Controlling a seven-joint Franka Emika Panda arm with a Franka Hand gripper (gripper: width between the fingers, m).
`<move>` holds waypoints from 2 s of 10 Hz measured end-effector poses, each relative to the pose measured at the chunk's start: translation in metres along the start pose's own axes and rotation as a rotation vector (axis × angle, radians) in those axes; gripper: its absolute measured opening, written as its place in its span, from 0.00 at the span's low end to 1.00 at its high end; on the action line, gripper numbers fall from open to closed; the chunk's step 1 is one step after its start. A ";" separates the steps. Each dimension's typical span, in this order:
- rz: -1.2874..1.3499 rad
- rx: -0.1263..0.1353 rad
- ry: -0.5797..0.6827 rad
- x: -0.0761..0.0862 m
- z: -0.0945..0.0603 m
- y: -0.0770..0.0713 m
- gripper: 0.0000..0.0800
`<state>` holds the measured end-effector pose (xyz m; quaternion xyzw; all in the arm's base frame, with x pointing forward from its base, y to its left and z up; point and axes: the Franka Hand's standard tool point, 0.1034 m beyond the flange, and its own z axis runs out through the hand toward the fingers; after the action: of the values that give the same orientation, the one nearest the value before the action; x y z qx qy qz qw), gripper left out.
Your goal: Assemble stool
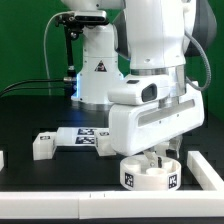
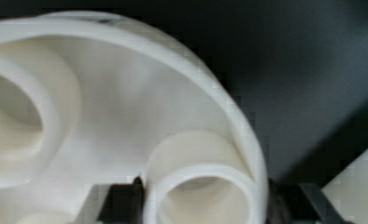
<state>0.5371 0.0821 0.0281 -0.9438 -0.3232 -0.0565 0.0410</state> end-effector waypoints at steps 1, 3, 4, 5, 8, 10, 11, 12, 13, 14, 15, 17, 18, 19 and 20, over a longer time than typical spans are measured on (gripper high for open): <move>-0.033 -0.004 0.004 0.009 0.000 -0.007 0.39; -0.062 0.002 0.008 0.026 0.000 -0.010 0.39; -0.075 0.008 0.006 0.034 0.002 -0.012 0.39; -0.082 0.015 -0.001 0.034 0.006 -0.012 0.39; -0.089 0.050 -0.048 0.034 0.012 -0.010 0.39; -0.091 0.046 -0.048 0.033 0.012 -0.010 0.39; -0.090 0.045 -0.049 0.033 0.012 -0.009 0.39; -0.085 0.042 -0.050 0.031 0.012 -0.006 0.52; -0.074 0.038 -0.051 0.030 0.010 -0.002 0.52; -0.050 0.030 -0.047 0.032 -0.002 -0.002 0.73; -0.027 0.018 -0.039 0.033 -0.017 -0.003 0.80; 0.115 0.004 -0.034 0.025 -0.034 -0.010 0.81; 0.166 0.001 -0.032 0.023 -0.032 -0.014 0.81; 0.183 0.003 -0.032 0.023 -0.031 -0.014 0.81; 0.234 0.004 -0.031 0.023 -0.031 -0.014 0.81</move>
Offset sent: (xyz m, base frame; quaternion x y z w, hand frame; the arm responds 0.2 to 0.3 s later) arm 0.0292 0.0280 -0.0006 0.0132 -0.0168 -0.0896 0.9958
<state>0.5438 0.1037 0.0628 -0.9757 -0.2113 -0.0361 0.0443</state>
